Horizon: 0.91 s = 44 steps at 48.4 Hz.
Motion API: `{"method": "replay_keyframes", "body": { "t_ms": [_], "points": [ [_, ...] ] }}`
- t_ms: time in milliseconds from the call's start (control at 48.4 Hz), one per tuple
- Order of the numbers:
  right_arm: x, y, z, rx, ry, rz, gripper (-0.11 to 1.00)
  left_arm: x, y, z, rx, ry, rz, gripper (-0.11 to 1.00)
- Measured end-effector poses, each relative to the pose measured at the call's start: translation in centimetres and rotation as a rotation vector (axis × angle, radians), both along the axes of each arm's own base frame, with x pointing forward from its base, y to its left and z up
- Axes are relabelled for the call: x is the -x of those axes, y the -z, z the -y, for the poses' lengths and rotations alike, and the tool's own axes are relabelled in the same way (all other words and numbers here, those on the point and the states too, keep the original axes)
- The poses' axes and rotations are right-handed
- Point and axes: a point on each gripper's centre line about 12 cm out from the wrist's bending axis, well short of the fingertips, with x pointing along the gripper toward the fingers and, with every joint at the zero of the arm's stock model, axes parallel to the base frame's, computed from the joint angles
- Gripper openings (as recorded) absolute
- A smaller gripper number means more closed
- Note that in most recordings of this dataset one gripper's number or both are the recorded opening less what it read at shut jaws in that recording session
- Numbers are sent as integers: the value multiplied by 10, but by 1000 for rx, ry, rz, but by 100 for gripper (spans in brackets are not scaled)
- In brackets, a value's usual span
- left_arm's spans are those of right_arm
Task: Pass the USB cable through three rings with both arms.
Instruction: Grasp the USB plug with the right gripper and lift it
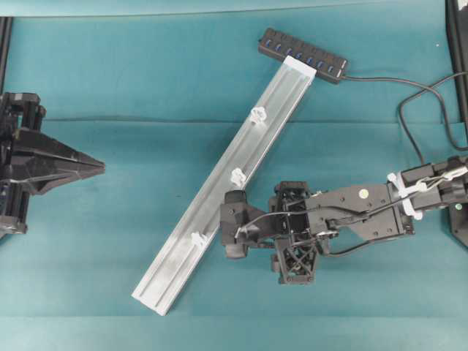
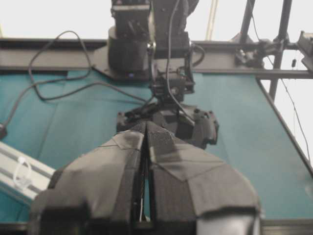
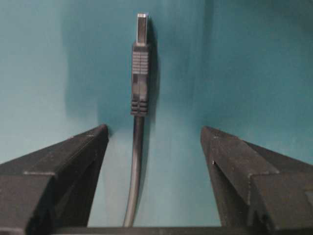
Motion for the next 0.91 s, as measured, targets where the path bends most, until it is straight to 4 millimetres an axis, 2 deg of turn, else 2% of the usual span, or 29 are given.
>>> {"method": "replay_keyframes", "body": {
  "t_ms": [165,289,558,909],
  "points": [
    [0,2,-3,0,-9,-2,66,0,0,0,-2,0,0,-1],
    [0,2,-7,0,-18,-3,52,0,0,0,0,0,0,-1],
    [1,3,-11,-5,-19,-21,8,0,0,0,-1,0,2,-1],
    [1,3,-11,-6,-20,-24,8,0,0,0,-1,0,2,-1]
  ]
}}
